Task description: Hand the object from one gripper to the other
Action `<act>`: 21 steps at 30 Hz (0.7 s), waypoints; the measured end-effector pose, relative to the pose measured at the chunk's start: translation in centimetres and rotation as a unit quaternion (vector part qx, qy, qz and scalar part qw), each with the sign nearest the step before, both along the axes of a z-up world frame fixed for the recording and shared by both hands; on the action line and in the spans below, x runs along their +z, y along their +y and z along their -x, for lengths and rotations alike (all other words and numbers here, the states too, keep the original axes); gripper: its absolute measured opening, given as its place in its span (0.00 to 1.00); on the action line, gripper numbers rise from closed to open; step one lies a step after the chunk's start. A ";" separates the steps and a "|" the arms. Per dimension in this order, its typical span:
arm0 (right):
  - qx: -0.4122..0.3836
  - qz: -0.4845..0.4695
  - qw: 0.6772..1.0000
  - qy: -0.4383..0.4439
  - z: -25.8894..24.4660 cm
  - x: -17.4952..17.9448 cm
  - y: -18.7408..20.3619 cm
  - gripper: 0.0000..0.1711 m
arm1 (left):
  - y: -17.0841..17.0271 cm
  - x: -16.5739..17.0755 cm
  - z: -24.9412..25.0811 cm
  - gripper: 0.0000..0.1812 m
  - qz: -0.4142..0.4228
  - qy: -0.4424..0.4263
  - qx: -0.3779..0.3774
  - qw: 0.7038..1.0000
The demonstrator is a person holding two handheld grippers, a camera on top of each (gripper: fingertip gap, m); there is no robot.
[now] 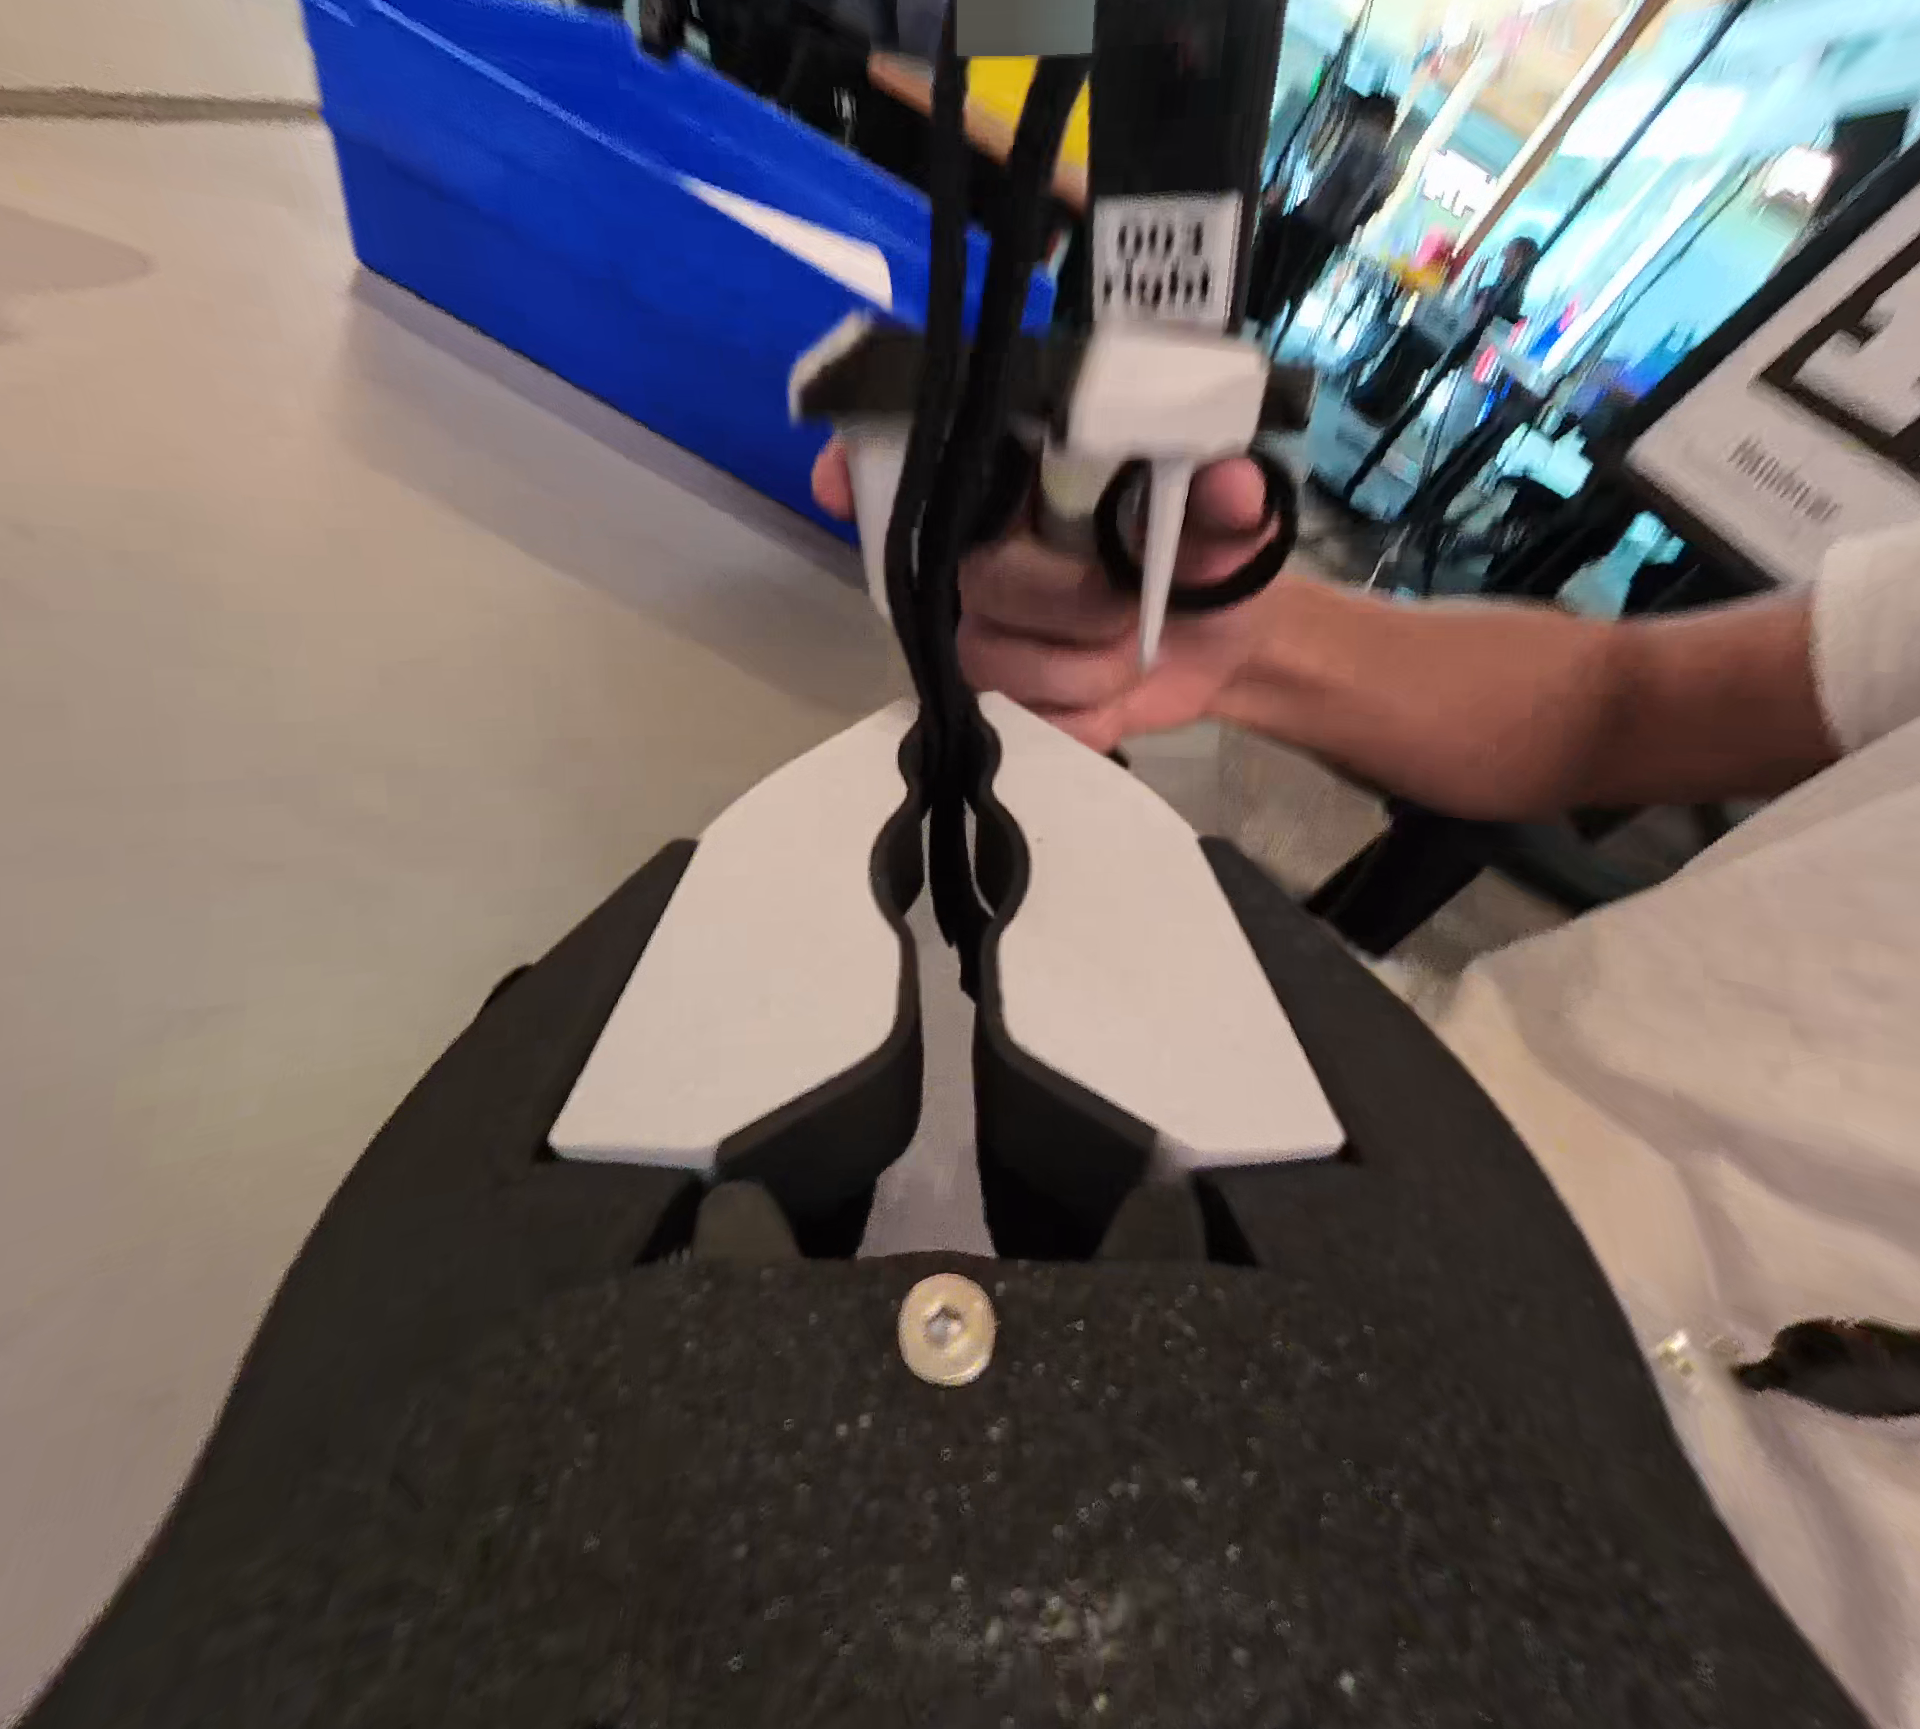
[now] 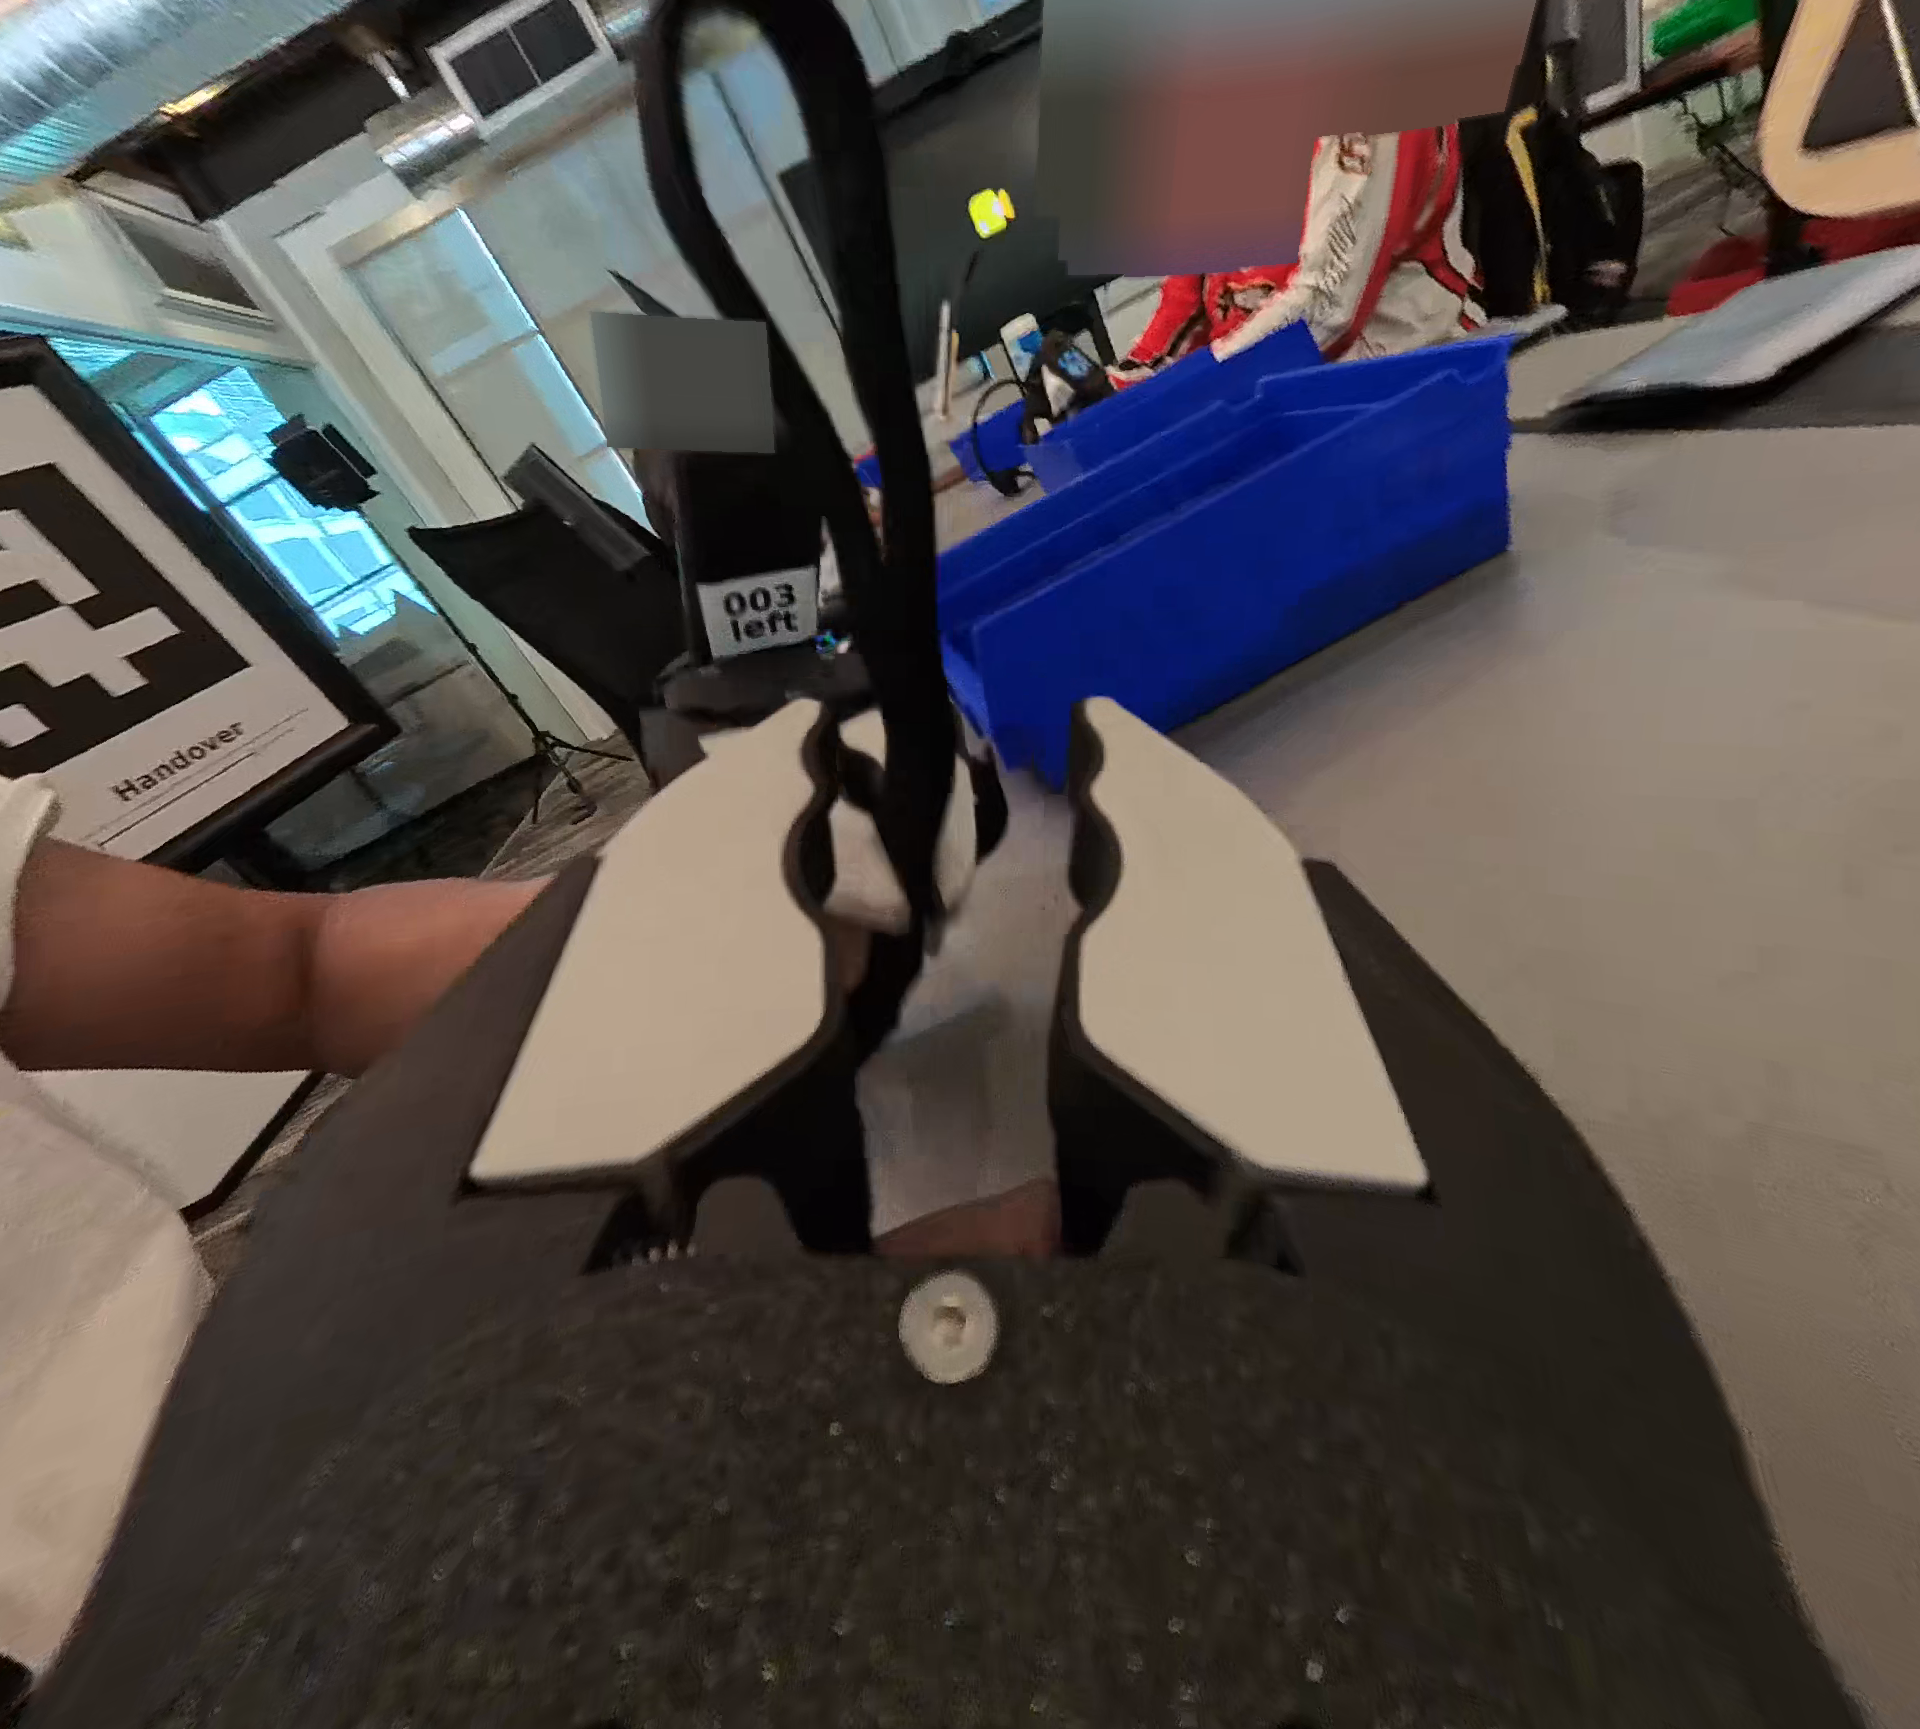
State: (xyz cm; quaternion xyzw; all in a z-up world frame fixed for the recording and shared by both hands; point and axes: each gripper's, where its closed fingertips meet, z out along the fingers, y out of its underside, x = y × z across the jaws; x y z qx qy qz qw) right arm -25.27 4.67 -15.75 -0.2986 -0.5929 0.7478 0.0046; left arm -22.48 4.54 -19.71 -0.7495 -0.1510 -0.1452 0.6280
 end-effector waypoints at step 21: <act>0.137 0.007 0.976 -0.166 -2.2 -4.6 -5.0 0.04 | -2.3 2.8 3.0 0.12 -0.091 -0.010 0.074 0.993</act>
